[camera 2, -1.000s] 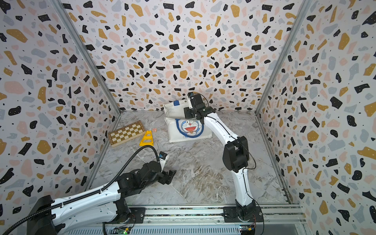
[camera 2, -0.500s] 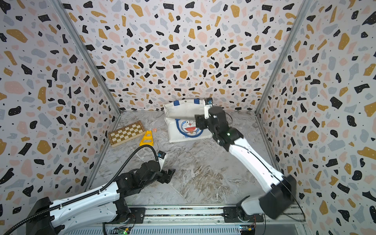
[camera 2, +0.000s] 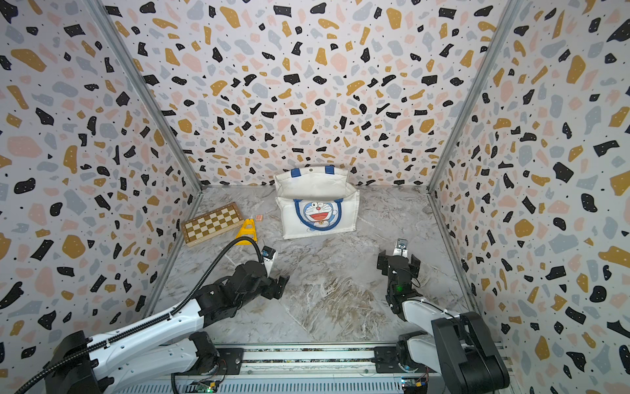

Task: Put the compass set into the canvas bag
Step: Reset both arms

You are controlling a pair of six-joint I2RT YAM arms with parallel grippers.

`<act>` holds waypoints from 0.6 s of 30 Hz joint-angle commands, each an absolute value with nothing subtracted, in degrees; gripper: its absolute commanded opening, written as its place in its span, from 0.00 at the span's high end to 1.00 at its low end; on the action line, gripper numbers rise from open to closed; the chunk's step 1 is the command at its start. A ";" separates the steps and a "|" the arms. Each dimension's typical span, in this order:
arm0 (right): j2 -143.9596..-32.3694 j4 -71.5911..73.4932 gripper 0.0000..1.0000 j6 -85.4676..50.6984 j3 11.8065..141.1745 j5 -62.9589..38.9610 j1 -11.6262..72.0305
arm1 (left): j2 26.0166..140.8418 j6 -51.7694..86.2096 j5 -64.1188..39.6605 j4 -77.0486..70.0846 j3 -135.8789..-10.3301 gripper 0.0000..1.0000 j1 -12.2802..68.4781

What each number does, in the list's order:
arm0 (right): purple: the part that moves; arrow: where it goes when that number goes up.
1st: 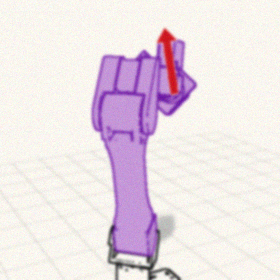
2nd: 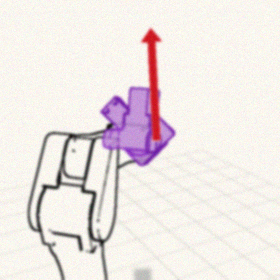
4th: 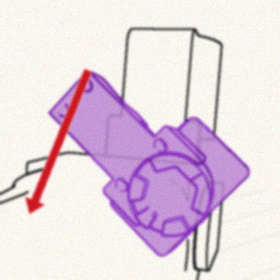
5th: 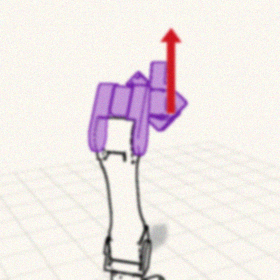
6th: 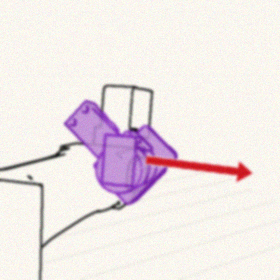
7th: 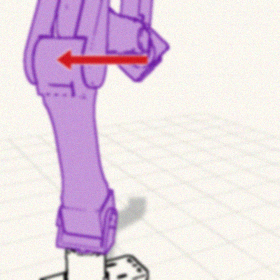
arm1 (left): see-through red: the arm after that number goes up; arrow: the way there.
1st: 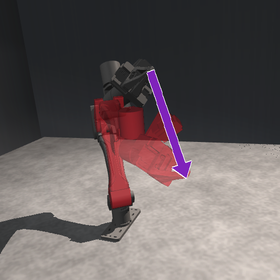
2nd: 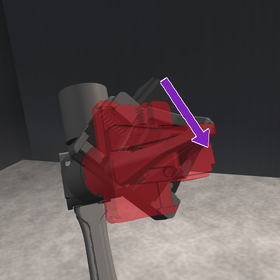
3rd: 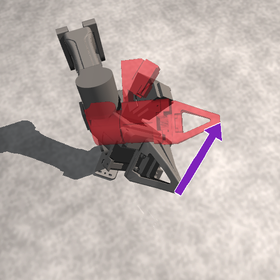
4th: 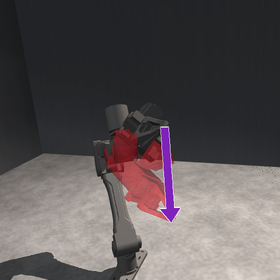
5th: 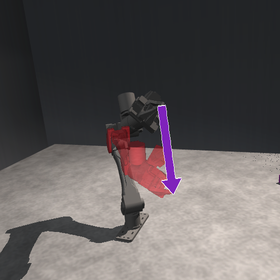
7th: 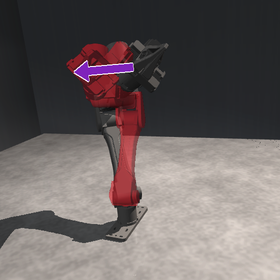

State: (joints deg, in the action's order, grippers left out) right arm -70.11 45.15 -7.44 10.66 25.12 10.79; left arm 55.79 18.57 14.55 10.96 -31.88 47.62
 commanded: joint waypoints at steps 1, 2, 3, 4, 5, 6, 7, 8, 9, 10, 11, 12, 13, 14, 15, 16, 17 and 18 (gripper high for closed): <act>-76.18 72.99 0.00 -4.21 6.28 19.34 6.59 | 55.59 15.93 16.23 6.83 -33.01 0.08 46.13; -79.52 82.42 0.00 -4.19 3.76 15.69 4.67 | 55.55 15.30 16.55 6.17 -32.75 0.08 45.76; -82.30 89.41 0.00 -4.19 2.43 12.29 3.14 | 55.53 14.60 17.06 5.14 -32.47 0.08 45.15; -80.86 85.05 0.00 -4.86 3.20 8.89 2.25 | 55.67 13.77 17.23 3.74 -32.22 0.08 44.52; -79.71 80.40 0.00 -5.09 4.58 7.80 1.92 | 55.87 13.07 17.29 2.40 -31.88 0.08 43.87; -80.03 79.27 0.00 -4.89 5.32 7.35 1.85 | 56.30 12.35 17.30 0.81 -31.54 0.08 43.02; -81.82 80.78 0.01 -4.58 5.05 6.14 1.89 | 56.84 11.76 17.56 -0.39 -31.39 0.08 42.15; -85.04 85.57 0.00 -3.60 4.88 6.23 2.10 | 57.39 11.17 17.99 -1.13 -31.46 0.08 41.29; -87.86 90.32 0.00 -2.03 4.69 6.47 3.23 | 58.07 10.57 18.63 -1.71 -31.78 0.08 40.18; -86.99 86.44 0.02 -2.15 6.03 5.58 3.14 | 58.62 9.65 19.15 -2.63 -32.11 0.08 38.69; -85.38 80.32 0.02 -2.26 7.85 5.51 3.12 | 59.14 8.65 19.33 -3.41 -32.36 0.08 37.45; -85.14 77.42 0.02 -2.08 9.03 6.28 3.66 | 59.58 7.87 19.58 -4.05 -32.82 0.08 35.72; -86.07 78.73 0.02 -1.65 9.21 7.71 4.22 | 59.97 7.44 20.07 -4.47 -33.42 0.08 33.92; -86.35 79.31 0.01 -1.42 9.23 9.18 4.86 | 60.18 7.06 20.13 -4.20 -34.17 0.08 32.38; -86.05 78.19 0.01 -1.57 9.51 11.27 5.36 | 60.44 6.67 20.54 -3.72 -35.15 0.07 30.70; -86.13 78.41 0.01 -1.71 9.42 11.64 5.45 | 60.84 6.05 21.97 -3.67 -35.86 0.07 29.31; -86.25 78.74 0.01 -1.55 9.47 11.68 5.45 | 61.41 4.97 22.89 -4.13 -36.18 0.06 27.98; -86.10 78.22 0.01 -1.58 9.55 11.60 5.45 | 62.10 3.47 23.69 -4.66 -36.33 0.05 26.32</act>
